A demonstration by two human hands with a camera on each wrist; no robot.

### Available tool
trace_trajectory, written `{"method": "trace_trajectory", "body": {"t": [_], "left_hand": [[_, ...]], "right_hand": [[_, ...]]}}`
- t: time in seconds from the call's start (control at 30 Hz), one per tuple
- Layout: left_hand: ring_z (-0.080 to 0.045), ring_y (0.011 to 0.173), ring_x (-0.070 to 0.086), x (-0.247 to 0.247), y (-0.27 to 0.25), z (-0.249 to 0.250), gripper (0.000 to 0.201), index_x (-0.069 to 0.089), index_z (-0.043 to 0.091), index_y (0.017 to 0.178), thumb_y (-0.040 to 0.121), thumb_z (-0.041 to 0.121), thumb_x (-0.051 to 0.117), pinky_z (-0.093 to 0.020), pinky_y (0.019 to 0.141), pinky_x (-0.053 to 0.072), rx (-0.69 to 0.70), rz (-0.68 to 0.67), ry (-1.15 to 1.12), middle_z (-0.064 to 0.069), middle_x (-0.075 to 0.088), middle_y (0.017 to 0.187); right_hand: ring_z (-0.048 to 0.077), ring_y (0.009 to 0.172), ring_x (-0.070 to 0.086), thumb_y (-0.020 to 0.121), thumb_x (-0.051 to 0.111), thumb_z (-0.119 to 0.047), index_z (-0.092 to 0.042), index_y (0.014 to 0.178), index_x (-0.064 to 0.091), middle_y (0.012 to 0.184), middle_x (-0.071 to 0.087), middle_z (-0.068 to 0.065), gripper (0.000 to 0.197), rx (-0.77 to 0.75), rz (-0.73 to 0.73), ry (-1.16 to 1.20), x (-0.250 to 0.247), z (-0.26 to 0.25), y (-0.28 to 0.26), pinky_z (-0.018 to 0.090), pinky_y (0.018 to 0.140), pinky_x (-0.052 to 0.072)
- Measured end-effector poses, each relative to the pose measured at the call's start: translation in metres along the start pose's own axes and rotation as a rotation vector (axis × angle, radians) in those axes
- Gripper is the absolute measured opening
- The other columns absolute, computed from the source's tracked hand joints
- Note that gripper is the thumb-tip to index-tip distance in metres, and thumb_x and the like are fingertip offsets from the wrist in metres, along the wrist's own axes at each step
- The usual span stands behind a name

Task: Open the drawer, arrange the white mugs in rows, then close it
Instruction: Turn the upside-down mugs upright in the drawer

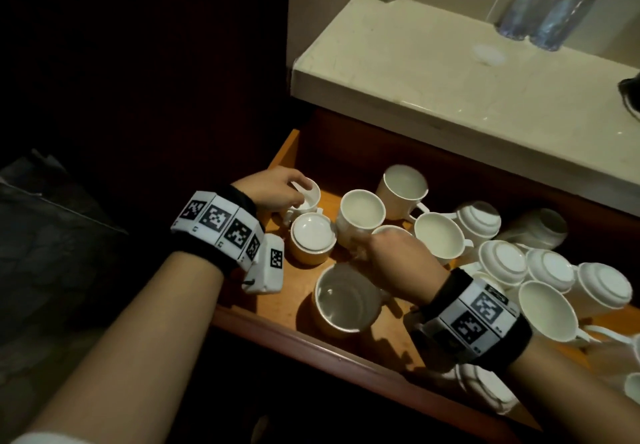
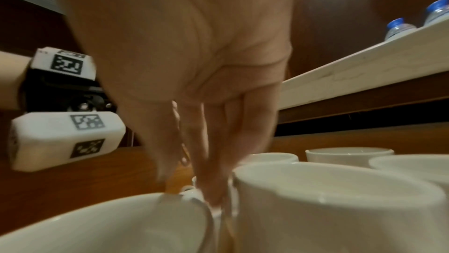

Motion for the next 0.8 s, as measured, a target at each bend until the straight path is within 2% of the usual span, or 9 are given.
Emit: {"method": "trace_trajectory", "body": {"t": [0.1,0.13,0.2,0.3,0.4,0.5,0.67,0.73,0.8], "left_hand": [[-0.028,0.097,0.067,-0.001,0.004,-0.005,0.041,0.050,0.017,0.132,0.092,0.008,0.050,-0.029,0.074,0.054,-0.019,0.051,-0.006,-0.009,0.057,0.126],[-0.026,0.097,0.066,-0.002,0.005,-0.006,0.040,0.050,0.017,0.132,0.092,0.009,0.051,-0.023,0.070,0.051,-0.019,0.073,-0.002,-0.009,0.058,0.125],[-0.024,0.090,0.065,-0.002,0.007,-0.007,0.039,0.051,0.016,0.131,0.092,0.008,0.050,-0.022,0.066,0.050,-0.019,0.099,-0.018,-0.009,0.059,0.120],[-0.022,0.086,0.065,-0.003,0.009,-0.009,0.038,0.053,0.016,0.128,0.092,0.007,0.051,-0.033,0.077,0.054,-0.025,0.125,-0.049,-0.009,0.060,0.118],[-0.021,0.088,0.063,-0.005,0.010,-0.012,0.035,0.056,0.016,0.124,0.091,0.007,0.052,-0.035,0.084,0.052,-0.014,0.160,-0.060,-0.010,0.060,0.120],[-0.021,0.092,0.062,-0.007,0.012,-0.015,0.033,0.059,0.017,0.120,0.090,0.006,0.053,-0.033,0.084,0.051,-0.022,0.185,-0.092,-0.011,0.059,0.121],[-0.023,0.096,0.062,-0.008,0.013,-0.016,0.032,0.060,0.016,0.117,0.088,0.004,0.054,-0.036,0.089,0.052,-0.033,0.183,-0.139,-0.013,0.061,0.118],[-0.023,0.099,0.063,-0.007,0.014,-0.017,0.031,0.061,0.017,0.115,0.088,0.004,0.054,-0.037,0.089,0.053,-0.039,0.183,-0.146,-0.011,0.062,0.115],[-0.023,0.101,0.062,-0.007,0.014,-0.017,0.031,0.061,0.016,0.115,0.090,0.003,0.052,-0.034,0.086,0.052,-0.037,0.183,-0.147,-0.010,0.064,0.113]], "right_hand": [[0.022,0.092,0.064,0.091,0.053,-0.043,-0.024,0.113,0.057,0.097,0.069,0.002,0.029,0.058,0.123,0.095,-0.017,-0.002,0.017,0.036,0.074,0.052],[0.022,0.095,0.063,0.090,0.055,-0.045,-0.023,0.114,0.057,0.101,0.067,0.002,0.032,0.058,0.114,0.107,-0.020,-0.002,0.026,0.033,0.074,0.050],[0.022,0.106,0.057,0.086,0.060,-0.045,-0.022,0.122,0.053,0.115,0.062,0.003,0.043,0.014,-0.006,0.042,-0.022,-0.006,0.048,0.032,0.078,0.043],[0.026,0.118,0.049,0.080,0.069,-0.041,-0.019,0.131,0.044,0.125,0.056,0.007,0.061,-0.063,-0.235,-0.143,-0.012,-0.019,0.077,0.035,0.087,0.043],[0.026,0.113,0.057,0.074,0.075,-0.043,-0.017,0.130,0.041,0.115,0.063,0.006,0.070,-0.040,-0.389,-0.179,0.001,-0.025,0.092,0.036,0.086,0.045],[0.029,0.108,0.059,0.072,0.077,-0.040,-0.016,0.128,0.035,0.113,0.064,0.006,0.074,0.000,-0.402,-0.176,0.008,-0.029,0.097,0.040,0.087,0.041],[0.032,0.112,0.056,0.093,0.049,-0.027,-0.010,0.132,0.029,0.120,0.060,0.012,0.047,0.029,-0.305,-0.232,0.016,-0.038,0.094,0.049,0.098,0.032],[0.032,0.111,0.056,0.093,0.049,-0.026,-0.012,0.137,0.026,0.119,0.060,0.011,0.051,0.037,-0.312,-0.244,0.016,-0.039,0.096,0.051,0.099,0.032],[0.032,0.116,0.052,0.089,0.058,-0.029,-0.020,0.141,0.024,0.124,0.055,0.011,0.062,0.039,-0.368,-0.266,0.015,-0.038,0.098,0.054,0.101,0.031]]}}
Point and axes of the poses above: each hand's wrist, its own y-axis towards the middle knuckle, its own x-axis out of the palm, z = x × y, the point moved 2 cm from there along y, towards the middle knuckle
